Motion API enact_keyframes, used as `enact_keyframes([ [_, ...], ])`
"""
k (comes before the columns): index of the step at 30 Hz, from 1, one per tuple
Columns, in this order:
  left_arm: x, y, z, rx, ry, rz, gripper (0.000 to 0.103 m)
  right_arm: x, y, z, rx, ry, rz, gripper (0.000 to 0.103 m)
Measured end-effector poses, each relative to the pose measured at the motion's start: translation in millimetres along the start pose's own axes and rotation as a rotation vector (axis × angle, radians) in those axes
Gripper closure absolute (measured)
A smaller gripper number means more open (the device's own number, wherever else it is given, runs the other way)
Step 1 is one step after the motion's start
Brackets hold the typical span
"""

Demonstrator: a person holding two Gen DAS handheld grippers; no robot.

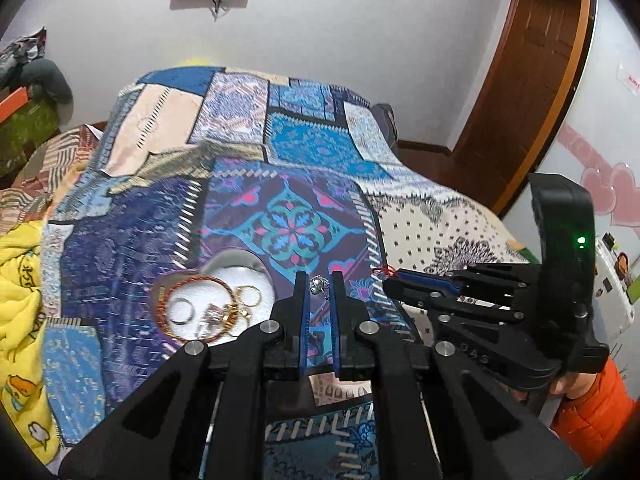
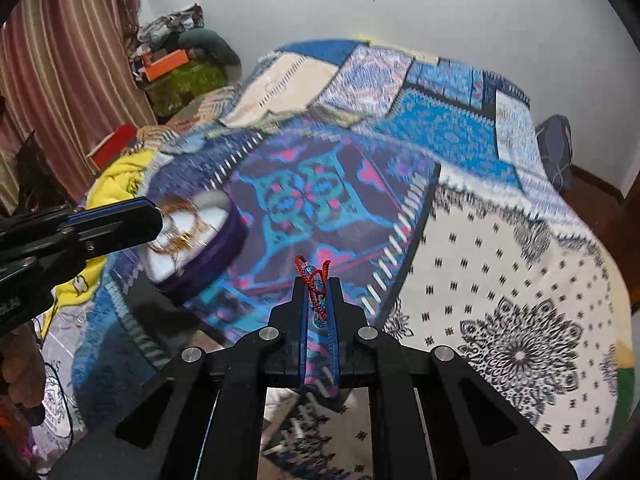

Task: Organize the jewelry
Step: 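Lower the red-string keyring and silver charm into the heart tin and open both tools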

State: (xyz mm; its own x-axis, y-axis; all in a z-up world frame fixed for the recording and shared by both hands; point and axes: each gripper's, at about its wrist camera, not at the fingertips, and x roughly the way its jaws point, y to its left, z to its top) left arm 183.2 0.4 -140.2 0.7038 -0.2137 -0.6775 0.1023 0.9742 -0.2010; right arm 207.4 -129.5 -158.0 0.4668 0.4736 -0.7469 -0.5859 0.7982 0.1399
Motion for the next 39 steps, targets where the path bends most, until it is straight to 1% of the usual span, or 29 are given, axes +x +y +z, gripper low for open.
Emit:
enact_keyframes([
  [9, -48.3, 13.7, 7.4, -0.001, -0.092, 0.035, 0.095, -33.4, 30.3, 21.6, -0.019, -0.104, 0.019, 0.096],
  [14, -67.4, 29.0, 7.2, -0.015, -0.131, 0.055, 0.095, -37.8, 49.5, 29.4, -0.035, -0.128, 0.032, 0.096],
  [19, -74.2, 48.0, 5.9, -0.039, -0.142, 0.057, 0.095, -33.3, 66.2, 36.4, -0.044, -0.138, 0.053, 0.096],
  [23, -70.3, 59.7, 4.9, -0.045, -0.136, 0.056, 0.095, -23.2, 75.1, 41.3, -0.043, -0.132, 0.069, 0.095],
  [27, -60.3, 67.4, 2.6, -0.047, -0.114, 0.055, 0.095, -11.9, 78.7, 43.8, -0.04, -0.12, 0.084, 0.095],
  [30, -47.8, 74.6, 0.9, -0.052, -0.09, 0.054, 0.095, -1.7, 78.6, 44.4, -0.036, -0.101, 0.086, 0.095],
  [39, -7.7, 87.4, -4.9, -0.067, -0.021, 0.018, 0.095, 27.1, 71.7, 42.1, -0.012, -0.048, 0.097, 0.095],
])
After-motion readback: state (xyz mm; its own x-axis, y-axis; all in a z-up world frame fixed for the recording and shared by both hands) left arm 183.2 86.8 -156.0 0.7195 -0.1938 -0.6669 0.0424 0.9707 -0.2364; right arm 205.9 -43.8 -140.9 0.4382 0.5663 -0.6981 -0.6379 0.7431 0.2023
